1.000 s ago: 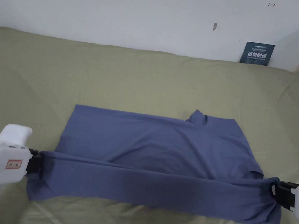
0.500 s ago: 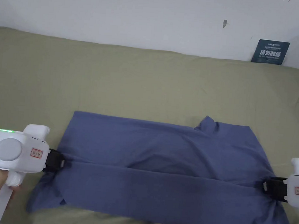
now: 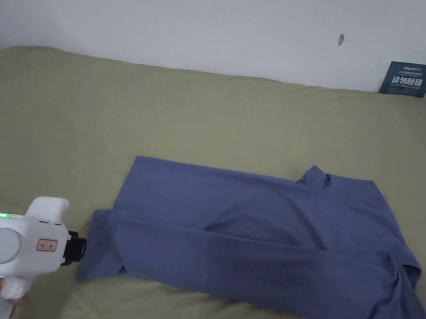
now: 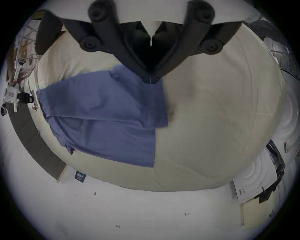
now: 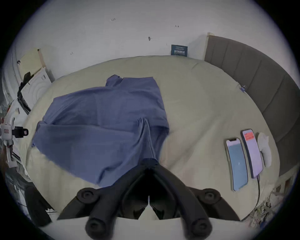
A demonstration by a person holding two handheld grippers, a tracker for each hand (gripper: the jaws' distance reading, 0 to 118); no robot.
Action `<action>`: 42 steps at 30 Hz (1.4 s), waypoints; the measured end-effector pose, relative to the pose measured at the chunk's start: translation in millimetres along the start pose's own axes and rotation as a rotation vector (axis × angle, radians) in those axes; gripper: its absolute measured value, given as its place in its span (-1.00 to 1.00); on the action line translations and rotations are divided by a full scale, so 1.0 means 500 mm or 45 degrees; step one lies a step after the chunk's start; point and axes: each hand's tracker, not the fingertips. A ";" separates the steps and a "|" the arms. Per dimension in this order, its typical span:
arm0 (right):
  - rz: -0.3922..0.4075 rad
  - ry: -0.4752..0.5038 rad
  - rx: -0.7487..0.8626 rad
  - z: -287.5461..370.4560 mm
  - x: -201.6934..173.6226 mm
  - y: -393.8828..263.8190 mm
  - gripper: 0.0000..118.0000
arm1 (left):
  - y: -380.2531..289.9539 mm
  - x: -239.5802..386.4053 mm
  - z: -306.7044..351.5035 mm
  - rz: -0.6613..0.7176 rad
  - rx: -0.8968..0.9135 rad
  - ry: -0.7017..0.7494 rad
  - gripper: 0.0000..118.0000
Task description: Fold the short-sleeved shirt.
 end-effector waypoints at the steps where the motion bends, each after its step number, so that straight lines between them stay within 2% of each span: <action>1: 0.005 -0.002 -0.004 0.001 -0.001 -0.009 -1.00 | -0.004 0.000 -0.005 0.016 -0.005 -0.022 -0.54; 2: 0.016 0.000 -0.021 0.000 -0.002 -0.012 -1.00 | -0.005 0.004 -0.015 0.018 -0.014 -0.018 -0.54; 4: 0.018 0.002 -0.037 -0.004 -0.005 -0.017 -1.00 | -0.006 0.008 -0.043 0.000 -0.096 -0.021 0.86; 5: 0.015 0.004 -0.044 -0.006 -0.006 -0.021 -1.00 | -0.006 0.012 -0.056 -0.013 -0.077 -0.001 0.92; 9: 0.009 0.015 -0.068 -0.025 -0.005 -0.028 -1.00 | -0.008 0.022 -0.111 -0.066 -0.151 0.091 0.90; 10: 0.011 0.011 -0.077 -0.031 -0.006 -0.028 -1.00 | -0.009 0.025 -0.119 -0.074 -0.155 0.116 0.82; 11: 0.021 0.004 -0.082 -0.032 -0.012 -0.031 -1.00 | -0.008 0.031 -0.120 -0.094 -0.157 0.129 0.55; 13: 0.034 0.003 -0.092 -0.034 -0.015 -0.030 -1.00 | -0.011 0.037 -0.100 -0.104 -0.094 0.122 -0.09; 14: 0.031 0.016 -0.095 -0.044 -0.003 -0.030 -1.00 | -0.007 0.040 -0.094 -0.111 -0.095 0.105 -0.51; 15: 0.033 0.017 -0.091 -0.049 0.004 -0.028 -1.00 | -0.005 0.042 -0.093 -0.102 -0.089 0.034 -0.83; 16: 0.031 0.023 -0.087 -0.052 0.006 -0.025 -0.88 | -0.006 0.045 -0.087 -0.095 -0.070 -0.004 -0.84; 17: 0.028 0.018 -0.079 -0.055 0.006 -0.023 -0.37 | -0.004 0.054 -0.088 -0.131 -0.100 0.063 -0.84; 18: 0.027 0.013 -0.070 -0.056 0.004 -0.024 0.41 | -0.004 0.059 -0.090 -0.167 -0.091 0.080 -0.84; 19: 0.028 0.024 -0.078 -0.064 0.002 -0.023 1.00 | -0.004 0.063 -0.093 -0.175 -0.092 0.077 -0.84; 20: 0.030 0.037 -0.120 -0.076 0.004 -0.025 0.88 | -0.005 0.060 -0.092 -0.166 -0.097 0.079 -0.84; 21: 0.000 0.052 -0.060 -0.084 0.010 -0.034 0.78 | -0.005 0.059 -0.092 -0.160 -0.100 0.077 -0.84; 23: 0.044 0.035 -0.135 -0.110 -0.005 -0.043 0.71 | -0.005 0.058 -0.092 -0.147 -0.100 0.072 -0.84; 24: 0.049 0.033 -0.151 -0.126 -0.003 -0.050 0.53 | -0.005 0.056 -0.091 -0.141 -0.104 0.067 -0.84; 26: 0.046 0.027 -0.151 -0.125 -0.002 -0.046 -0.61 | -0.006 0.055 -0.089 -0.138 -0.104 0.065 -0.84; 27: 0.038 0.026 -0.154 -0.112 -0.003 -0.034 -0.79 | -0.007 0.055 -0.087 -0.136 -0.105 0.064 -0.84; 29: -0.029 0.072 -0.103 -0.094 -0.002 -0.033 -0.80 | -0.005 0.053 -0.078 -0.138 -0.106 0.062 -0.84; 32: 0.071 0.034 -0.083 -0.064 -0.012 -0.026 -0.80 | -0.002 0.050 -0.065 -0.136 -0.097 0.067 -0.84; 42: 0.035 0.058 -0.023 0.037 0.000 -0.045 -0.80 | -0.041 0.039 0.018 -0.128 -0.050 0.056 -0.84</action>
